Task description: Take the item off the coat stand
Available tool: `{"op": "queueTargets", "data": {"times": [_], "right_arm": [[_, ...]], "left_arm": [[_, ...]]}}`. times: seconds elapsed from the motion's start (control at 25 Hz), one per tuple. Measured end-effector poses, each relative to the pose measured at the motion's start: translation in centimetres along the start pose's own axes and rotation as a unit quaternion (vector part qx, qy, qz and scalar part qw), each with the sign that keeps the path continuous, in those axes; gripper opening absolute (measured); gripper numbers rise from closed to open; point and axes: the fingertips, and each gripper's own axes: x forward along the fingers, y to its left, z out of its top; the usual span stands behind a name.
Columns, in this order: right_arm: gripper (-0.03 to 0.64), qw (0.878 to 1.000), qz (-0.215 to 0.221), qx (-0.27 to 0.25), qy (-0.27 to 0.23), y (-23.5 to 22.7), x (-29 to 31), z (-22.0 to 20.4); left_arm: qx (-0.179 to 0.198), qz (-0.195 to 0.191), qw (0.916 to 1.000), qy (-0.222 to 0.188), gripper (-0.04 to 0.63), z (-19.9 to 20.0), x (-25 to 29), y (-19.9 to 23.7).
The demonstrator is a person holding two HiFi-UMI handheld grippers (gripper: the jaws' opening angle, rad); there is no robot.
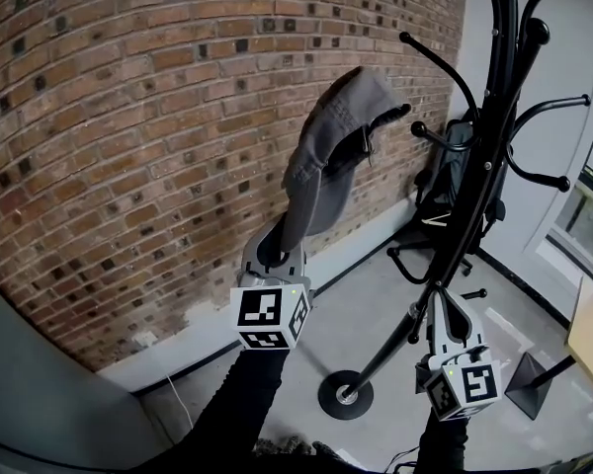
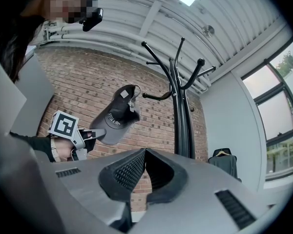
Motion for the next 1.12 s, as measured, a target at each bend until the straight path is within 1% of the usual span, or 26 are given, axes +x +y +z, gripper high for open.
{"op": "queueTargets", "data": {"times": [0.4, 0.6, 0.72, 1.12], "right_arm": [[0.008, 1.000, 0.011, 0.010, -0.001, 0.4, 0.2, -0.4], [0.008, 0.999, 0.023, 0.023, 0.002, 1.1, 0.6, -0.9], [0.008, 0.999, 0.029, 0.019, 0.004, 1.6, 0.8, -1.0], [0.008, 0.999, 0.040, 0.020, 0.010, 2.7, 1.1, -1.8]], "left_arm": [[0.018, 0.018, 0.9994, 0.023, 0.032, -1.2, -2.6, 1.2], [0.016, 0.032, 0.9984, 0.043, 0.032, -2.7, -4.5, 2.5], [0.015, 0.042, 0.9975, 0.054, 0.032, -3.6, -5.6, 2.8], [0.021, 0.036, 0.9951, 0.089, 0.032, -6.5, -8.2, 2.0]]}}
